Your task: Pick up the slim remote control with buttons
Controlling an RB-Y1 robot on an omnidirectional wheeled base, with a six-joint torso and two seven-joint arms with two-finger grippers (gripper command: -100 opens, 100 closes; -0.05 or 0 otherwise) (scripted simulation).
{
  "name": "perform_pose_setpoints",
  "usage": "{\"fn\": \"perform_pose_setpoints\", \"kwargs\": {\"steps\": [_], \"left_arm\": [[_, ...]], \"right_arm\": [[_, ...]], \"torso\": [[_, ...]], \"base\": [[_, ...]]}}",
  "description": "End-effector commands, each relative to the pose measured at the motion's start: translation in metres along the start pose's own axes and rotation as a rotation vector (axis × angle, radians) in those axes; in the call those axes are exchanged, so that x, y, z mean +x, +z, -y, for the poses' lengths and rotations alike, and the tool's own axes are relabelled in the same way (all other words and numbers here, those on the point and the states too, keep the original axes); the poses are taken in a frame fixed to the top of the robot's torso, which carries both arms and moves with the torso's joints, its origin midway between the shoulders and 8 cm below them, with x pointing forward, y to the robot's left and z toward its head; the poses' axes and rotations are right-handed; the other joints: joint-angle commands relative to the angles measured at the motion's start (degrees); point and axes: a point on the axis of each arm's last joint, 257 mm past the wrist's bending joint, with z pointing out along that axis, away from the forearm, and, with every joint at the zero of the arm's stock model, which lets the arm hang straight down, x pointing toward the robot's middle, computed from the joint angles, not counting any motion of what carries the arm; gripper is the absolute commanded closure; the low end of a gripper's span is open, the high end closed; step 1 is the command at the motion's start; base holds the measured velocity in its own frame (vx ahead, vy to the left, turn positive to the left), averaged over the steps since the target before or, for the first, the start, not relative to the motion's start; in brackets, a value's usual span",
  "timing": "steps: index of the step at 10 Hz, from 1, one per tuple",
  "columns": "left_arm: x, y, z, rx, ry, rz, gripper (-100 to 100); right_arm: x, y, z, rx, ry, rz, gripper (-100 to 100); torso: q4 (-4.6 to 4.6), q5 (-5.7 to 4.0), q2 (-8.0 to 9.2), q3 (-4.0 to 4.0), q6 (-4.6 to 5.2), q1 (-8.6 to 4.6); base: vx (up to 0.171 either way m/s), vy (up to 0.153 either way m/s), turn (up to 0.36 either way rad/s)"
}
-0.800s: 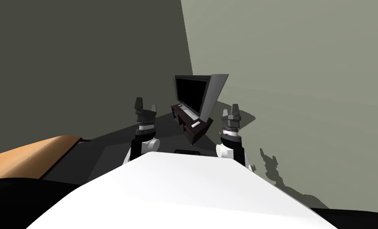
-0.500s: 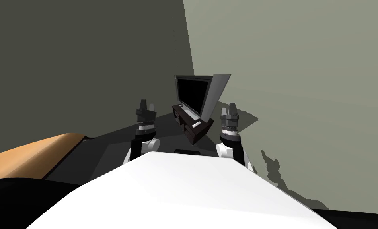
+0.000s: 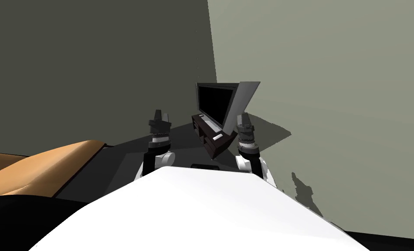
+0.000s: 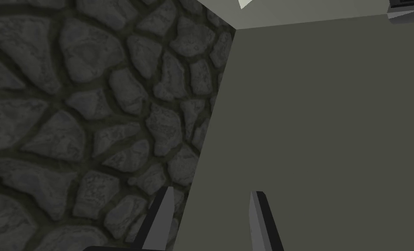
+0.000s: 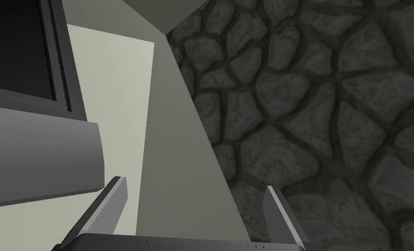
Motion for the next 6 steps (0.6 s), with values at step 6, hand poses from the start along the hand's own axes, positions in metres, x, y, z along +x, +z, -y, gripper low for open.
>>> {"fn": "perform_pose_setpoints", "kwargs": {"steps": [6], "left_arm": [[0.0,0.0,0.0,0.0,0.0,0.0,0]], "right_arm": [[0.059,0.001,-0.033,-0.233,-0.126,-0.184,-100]], "torso": [[-0.01,0.0,-0.02,-0.01,0.01,-0.01]], "base": [[0.004,0.02,0.103]]}}
